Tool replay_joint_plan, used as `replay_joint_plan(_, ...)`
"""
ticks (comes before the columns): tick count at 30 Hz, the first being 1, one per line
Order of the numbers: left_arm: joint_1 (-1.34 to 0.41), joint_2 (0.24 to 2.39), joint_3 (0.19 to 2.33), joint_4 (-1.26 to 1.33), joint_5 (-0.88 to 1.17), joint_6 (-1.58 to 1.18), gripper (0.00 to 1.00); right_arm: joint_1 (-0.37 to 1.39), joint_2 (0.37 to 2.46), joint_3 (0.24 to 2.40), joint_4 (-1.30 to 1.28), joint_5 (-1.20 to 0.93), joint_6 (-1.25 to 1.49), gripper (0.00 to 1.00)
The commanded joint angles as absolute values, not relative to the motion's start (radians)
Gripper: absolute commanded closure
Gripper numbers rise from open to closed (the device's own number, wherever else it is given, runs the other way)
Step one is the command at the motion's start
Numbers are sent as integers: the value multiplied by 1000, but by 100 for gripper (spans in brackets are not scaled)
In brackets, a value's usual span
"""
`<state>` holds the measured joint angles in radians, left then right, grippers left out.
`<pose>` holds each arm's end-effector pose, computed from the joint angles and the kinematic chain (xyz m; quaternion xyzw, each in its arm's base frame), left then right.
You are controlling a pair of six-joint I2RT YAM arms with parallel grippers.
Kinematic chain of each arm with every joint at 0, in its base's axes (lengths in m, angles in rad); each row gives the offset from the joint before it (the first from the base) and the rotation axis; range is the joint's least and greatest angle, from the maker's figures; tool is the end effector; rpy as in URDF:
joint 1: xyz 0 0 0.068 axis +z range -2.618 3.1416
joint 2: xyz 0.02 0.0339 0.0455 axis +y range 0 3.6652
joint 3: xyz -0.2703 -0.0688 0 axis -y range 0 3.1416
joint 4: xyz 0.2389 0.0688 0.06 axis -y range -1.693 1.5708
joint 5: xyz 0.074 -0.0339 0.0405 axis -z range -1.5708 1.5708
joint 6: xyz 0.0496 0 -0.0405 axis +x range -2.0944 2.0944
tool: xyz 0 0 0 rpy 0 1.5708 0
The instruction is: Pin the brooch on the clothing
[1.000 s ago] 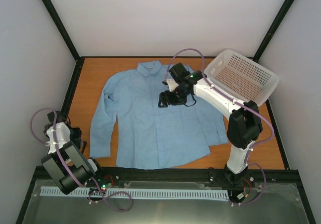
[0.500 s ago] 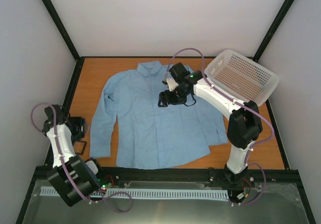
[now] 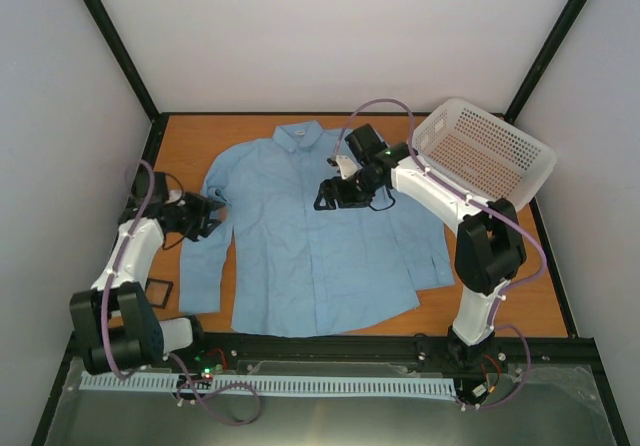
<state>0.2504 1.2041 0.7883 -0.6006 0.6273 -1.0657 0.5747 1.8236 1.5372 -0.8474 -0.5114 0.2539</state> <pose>0.2261 0.0278 0.2272 -0.4927 0.7755 -0.3756 0.1213 0.3086 0.2288 0.2590 -0.2050 0.9236 0.3104 0.0926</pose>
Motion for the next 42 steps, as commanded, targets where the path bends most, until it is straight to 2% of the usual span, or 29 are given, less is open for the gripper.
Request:
replay_joint_plan(1,144,1297,862,-485,709,-1086,82,568,1848,1512,-791,-662,268,21)
replay_joint_plan(13,-106,1558,973,-391,746,-1194,82,575,1946,1476,-600,-843,475,25)
replay_joint_plan(19,-173,1632,1016,-390,767,-1216,82,602,2007,1536,-587,-816,506,29)
replay_joint_plan(25,-208,1651,1017,-354,799,-1253,82,634,2036,1563,-581,-774,520,40)
replay_joint_plan(34,-239,1656,1013,-346,812,-1267,82,653,2059,1586,-582,-744,503,49)
replay_joint_plan(42,-262,1656,1010,-342,819,-1270,82,667,2082,1625,-615,-712,478,63)
